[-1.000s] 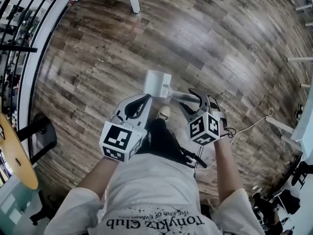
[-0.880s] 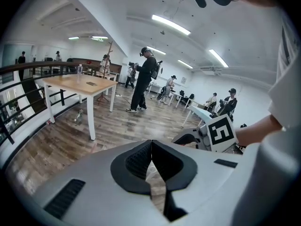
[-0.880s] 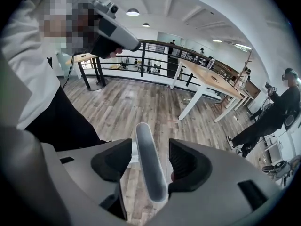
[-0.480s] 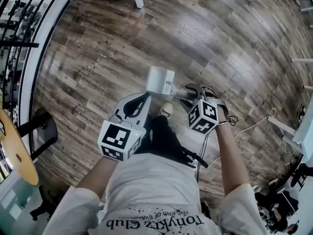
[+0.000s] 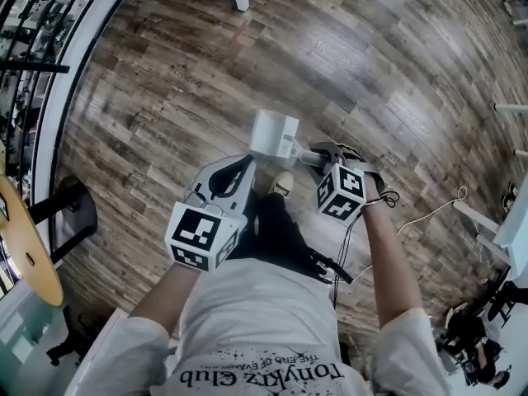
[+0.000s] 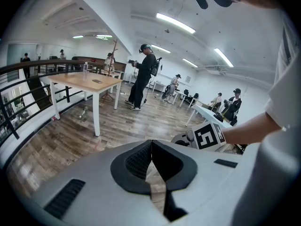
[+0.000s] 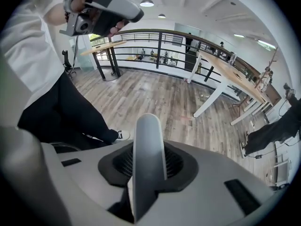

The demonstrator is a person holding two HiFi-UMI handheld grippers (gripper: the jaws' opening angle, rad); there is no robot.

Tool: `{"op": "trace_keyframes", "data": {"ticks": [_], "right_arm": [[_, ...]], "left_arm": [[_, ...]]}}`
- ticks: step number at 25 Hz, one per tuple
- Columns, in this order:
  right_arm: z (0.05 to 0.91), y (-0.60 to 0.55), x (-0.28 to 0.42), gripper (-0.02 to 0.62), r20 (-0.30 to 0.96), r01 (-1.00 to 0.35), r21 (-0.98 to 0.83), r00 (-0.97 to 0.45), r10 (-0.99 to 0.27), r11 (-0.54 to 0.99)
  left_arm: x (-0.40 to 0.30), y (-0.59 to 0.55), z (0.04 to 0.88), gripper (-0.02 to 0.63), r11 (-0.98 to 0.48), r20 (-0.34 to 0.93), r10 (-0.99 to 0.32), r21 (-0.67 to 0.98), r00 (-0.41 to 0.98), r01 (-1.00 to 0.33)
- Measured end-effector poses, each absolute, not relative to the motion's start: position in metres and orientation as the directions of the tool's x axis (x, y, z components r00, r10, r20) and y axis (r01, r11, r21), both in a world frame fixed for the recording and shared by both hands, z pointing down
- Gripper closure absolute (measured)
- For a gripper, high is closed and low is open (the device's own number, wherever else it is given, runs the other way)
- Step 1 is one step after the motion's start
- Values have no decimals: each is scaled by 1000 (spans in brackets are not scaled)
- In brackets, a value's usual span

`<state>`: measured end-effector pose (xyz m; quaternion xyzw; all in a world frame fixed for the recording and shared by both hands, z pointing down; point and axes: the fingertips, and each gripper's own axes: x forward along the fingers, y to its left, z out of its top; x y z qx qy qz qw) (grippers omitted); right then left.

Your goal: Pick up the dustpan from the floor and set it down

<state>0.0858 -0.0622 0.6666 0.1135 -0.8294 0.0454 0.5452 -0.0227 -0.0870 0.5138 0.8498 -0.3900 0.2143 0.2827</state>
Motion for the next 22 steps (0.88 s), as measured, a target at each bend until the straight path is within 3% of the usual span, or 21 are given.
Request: {"op": "trace_keyframes", "data": {"ticks": [4, 22], "right_arm": [[668, -60, 85, 509, 918, -214, 20, -383, -102, 977], [652, -51, 81, 515, 916, -185, 30, -388, -101, 982]], "left_arm": [[-22, -85, 513, 583, -530, 582, -545, 318, 603, -786], [-31, -76, 502, 583, -519, 570, -577, 298, 586, -801]]}}
